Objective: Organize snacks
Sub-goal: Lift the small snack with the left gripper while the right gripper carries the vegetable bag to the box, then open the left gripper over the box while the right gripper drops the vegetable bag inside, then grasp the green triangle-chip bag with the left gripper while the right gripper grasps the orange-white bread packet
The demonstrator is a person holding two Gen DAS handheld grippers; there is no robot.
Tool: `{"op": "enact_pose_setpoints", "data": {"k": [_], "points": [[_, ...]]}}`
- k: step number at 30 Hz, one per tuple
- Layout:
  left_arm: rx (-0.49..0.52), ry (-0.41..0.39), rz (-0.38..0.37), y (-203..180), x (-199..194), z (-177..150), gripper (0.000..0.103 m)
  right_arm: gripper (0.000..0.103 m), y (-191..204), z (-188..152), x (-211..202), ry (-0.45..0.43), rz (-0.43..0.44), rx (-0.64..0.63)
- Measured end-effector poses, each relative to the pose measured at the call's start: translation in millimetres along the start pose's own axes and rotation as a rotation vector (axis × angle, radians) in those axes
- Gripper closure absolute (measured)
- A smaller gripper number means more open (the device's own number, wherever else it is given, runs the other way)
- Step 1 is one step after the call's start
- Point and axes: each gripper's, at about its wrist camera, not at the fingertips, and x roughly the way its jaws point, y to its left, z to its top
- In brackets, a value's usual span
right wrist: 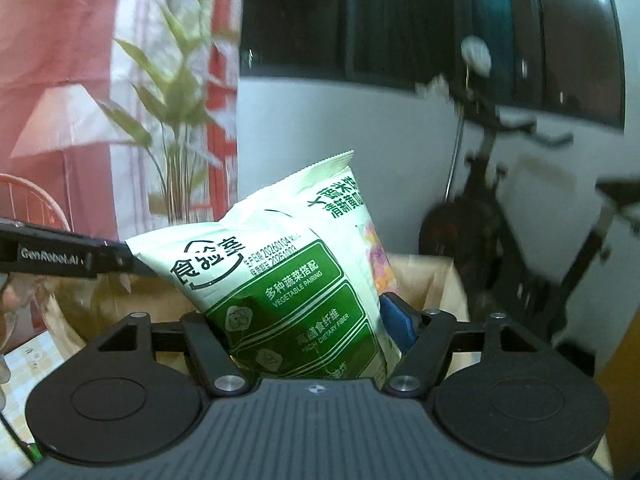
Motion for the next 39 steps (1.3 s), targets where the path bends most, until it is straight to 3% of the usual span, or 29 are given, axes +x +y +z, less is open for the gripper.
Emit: {"op": "enact_pose_setpoints", "data": {"k": [1,2,5,8,12,22,29,39], "points": [[0.004,-0.001,0.004,2.1,-2.2,-0.6,0.057,0.031,0.0,-1.9,-1.2,0.008,-0.008,-0.01],[0.006,-0.002,0.009,3.4,-3.6,-1.5,0.054,0.028,-0.1,-3.0,-3.1,0.016,-0.016,-0.018],[0.001,0.006,0.002,3.6,-9.4,-0.5,0.052,0.018,-0.3,-3.6,-8.2,0.023,-0.014,-0.003],[0.008,0.007,-0.002,3.0,-18.7,-0.5,0.052,0.018,0.8,-4.8,-14.1,0.022,-0.022,0.004],[0.026,0.007,0.008,1.9,-34.5,-4.0,0.042,0.018,6.1,-8.0,-27.3,0.009,-0.015,0.018],[-0.032,-0.02,0.002,7.1,-83.4,-26.6,0.04,0.018,13.7,-27.1,-73.4,-0.04,-0.001,0.101],[-0.047,-0.044,0.019,0.1,-110.1,-50.5,0.039,0.017,28.8,-53.0,-108.4,-0.069,0.001,0.087],[-0.071,0.065,0.03,-6.7,-100.2,-100.0,0.039,0.018,33.4,-99.5,-113.0,0.041,-0.006,0.085]]}}
